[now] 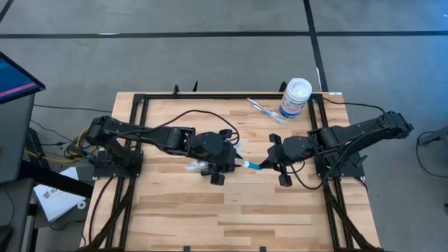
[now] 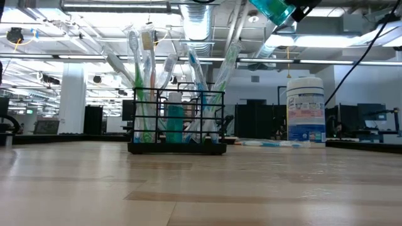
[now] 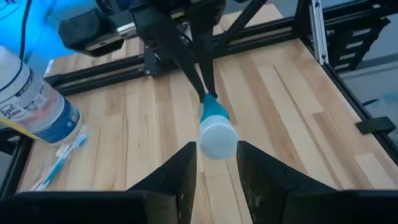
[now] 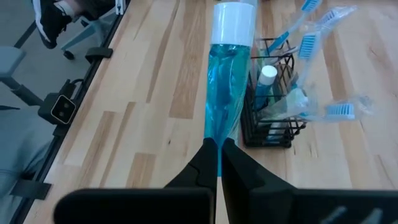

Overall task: Pick & Place toothbrushing station
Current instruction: Put the blue mouthwash into the wire organizer

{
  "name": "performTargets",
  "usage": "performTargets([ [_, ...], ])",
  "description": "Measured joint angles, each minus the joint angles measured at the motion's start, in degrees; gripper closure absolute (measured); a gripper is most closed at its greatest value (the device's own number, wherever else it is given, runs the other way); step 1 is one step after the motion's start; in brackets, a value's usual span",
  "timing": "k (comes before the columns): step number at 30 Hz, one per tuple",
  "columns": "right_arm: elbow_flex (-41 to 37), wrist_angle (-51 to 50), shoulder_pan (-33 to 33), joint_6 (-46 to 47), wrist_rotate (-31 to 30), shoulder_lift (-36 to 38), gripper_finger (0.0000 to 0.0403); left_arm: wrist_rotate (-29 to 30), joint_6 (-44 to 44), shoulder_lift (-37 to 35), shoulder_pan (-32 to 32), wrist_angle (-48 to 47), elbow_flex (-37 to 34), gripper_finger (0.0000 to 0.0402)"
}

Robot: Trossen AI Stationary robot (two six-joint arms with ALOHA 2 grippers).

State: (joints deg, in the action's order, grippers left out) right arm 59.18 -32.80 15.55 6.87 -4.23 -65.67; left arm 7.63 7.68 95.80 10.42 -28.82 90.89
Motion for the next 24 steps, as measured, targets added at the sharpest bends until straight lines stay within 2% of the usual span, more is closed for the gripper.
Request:
performTargets([
  [6,0.0,-0.1,0.1,0.0,0.0,0.0,0.0403,1.7,1.5,0.7,0.0,0.8,0.0,0.0285],
  [18,-0.1,-1.6,0.1,0.0,0.3,0.0,0.0402,1.7,3.0,2.7,0.1,2.2,0.0,0.0214],
  [24,0.0,-0.7,0.1,0.0,-0.1,0.0,0.0402,2.8,3.8,1.3,0.4,2.3,0.0,0.0205],
])
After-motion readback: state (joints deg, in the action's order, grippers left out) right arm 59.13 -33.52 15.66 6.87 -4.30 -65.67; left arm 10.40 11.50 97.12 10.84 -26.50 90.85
